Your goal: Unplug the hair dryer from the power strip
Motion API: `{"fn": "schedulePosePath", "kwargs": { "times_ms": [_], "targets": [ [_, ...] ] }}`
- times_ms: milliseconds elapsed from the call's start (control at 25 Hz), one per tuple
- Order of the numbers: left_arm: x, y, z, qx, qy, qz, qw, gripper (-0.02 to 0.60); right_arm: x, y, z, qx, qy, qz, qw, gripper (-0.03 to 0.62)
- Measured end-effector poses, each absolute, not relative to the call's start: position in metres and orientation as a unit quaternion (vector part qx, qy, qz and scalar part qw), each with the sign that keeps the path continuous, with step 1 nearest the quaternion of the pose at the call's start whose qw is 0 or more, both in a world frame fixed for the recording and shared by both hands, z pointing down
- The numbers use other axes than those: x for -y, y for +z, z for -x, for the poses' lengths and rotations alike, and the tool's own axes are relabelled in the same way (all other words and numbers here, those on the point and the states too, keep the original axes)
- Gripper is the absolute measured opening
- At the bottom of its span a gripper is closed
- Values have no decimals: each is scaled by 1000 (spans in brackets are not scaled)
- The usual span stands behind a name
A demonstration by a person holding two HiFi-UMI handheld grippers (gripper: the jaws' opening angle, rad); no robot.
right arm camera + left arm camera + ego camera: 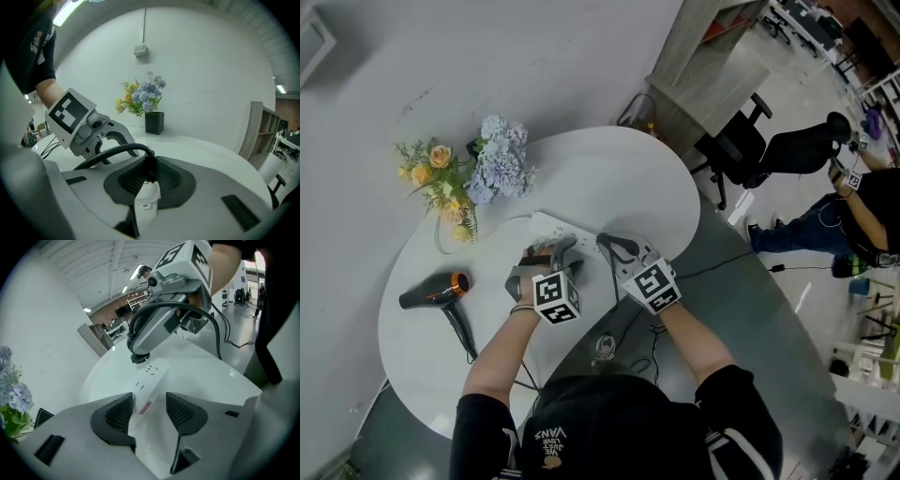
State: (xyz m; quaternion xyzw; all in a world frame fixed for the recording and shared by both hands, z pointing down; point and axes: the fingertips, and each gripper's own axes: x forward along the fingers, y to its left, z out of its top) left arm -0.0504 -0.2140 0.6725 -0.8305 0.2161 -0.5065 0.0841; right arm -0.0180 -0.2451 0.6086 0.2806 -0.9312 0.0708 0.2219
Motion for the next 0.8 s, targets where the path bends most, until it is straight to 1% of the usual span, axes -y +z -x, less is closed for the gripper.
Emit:
{"fn": "schedulePosePath", "kwargs": {
  "times_ms": [440, 520, 560, 600, 640, 720, 800],
  "targets": [
    [216, 667, 48, -234, -479, 843, 71, 224, 236, 613, 6, 923, 98, -301, 217, 72],
    [217, 665, 49, -234, -481, 842, 75, 215, 233, 610, 4, 922, 102, -304, 216, 72],
    [218, 663, 49, -235, -480, 842, 77, 193, 232, 608, 3, 922, 102, -306, 214, 72],
    [218, 661, 49, -236, -477, 843, 77, 148, 231, 606, 2, 922, 102, -307, 212, 72],
    [219, 660, 49, -238, -474, 844, 78, 130, 230, 605, 1, 922, 101, -309, 211, 72],
    [218, 656, 48, -242, -467, 847, 78, 126, 227, 603, -1, 921, 102, -313, 208, 72],
    [217, 652, 48, -252, -457, 850, 78, 100, 225, 600, -3, 921, 103, -316, 205, 72]
  ]
}}
